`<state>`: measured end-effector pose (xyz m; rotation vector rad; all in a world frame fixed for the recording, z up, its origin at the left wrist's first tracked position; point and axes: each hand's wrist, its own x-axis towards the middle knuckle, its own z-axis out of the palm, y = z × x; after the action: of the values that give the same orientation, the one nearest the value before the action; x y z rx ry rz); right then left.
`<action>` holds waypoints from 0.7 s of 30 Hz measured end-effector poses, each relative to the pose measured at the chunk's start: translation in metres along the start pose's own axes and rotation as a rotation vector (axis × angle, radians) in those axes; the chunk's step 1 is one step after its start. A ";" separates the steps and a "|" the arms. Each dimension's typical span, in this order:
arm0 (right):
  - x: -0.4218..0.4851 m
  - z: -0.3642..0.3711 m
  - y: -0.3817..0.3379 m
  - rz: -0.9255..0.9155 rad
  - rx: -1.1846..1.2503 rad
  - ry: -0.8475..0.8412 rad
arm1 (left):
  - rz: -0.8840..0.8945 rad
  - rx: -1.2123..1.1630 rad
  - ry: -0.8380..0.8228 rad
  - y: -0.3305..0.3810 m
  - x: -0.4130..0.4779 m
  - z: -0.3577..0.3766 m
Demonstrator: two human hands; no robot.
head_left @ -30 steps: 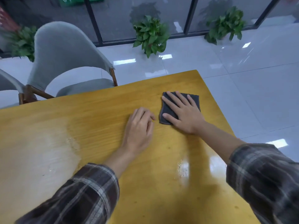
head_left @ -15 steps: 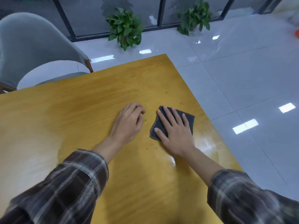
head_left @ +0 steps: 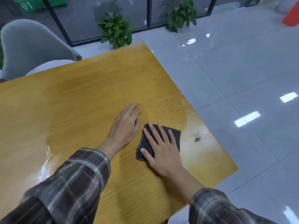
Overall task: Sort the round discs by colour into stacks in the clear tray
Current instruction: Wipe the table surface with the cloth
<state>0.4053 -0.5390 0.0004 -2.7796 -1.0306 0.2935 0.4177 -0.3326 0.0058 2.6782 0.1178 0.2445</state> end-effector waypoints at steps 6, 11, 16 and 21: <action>-0.047 -0.003 0.018 0.040 0.031 0.008 | 0.086 -0.022 -0.054 0.035 0.003 0.019; -0.086 -0.002 0.034 0.108 0.051 0.037 | 0.155 -0.028 -0.089 0.049 0.014 0.032; -0.107 -0.008 0.054 0.170 0.069 0.021 | 0.179 -0.071 -0.070 0.055 0.031 0.036; -0.097 -0.011 0.047 0.255 0.077 0.011 | 0.231 -0.120 -0.075 0.054 0.059 0.043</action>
<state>0.3654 -0.6392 0.0130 -2.8377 -0.6457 0.3417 0.4864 -0.3915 0.0007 2.5751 -0.2245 0.2143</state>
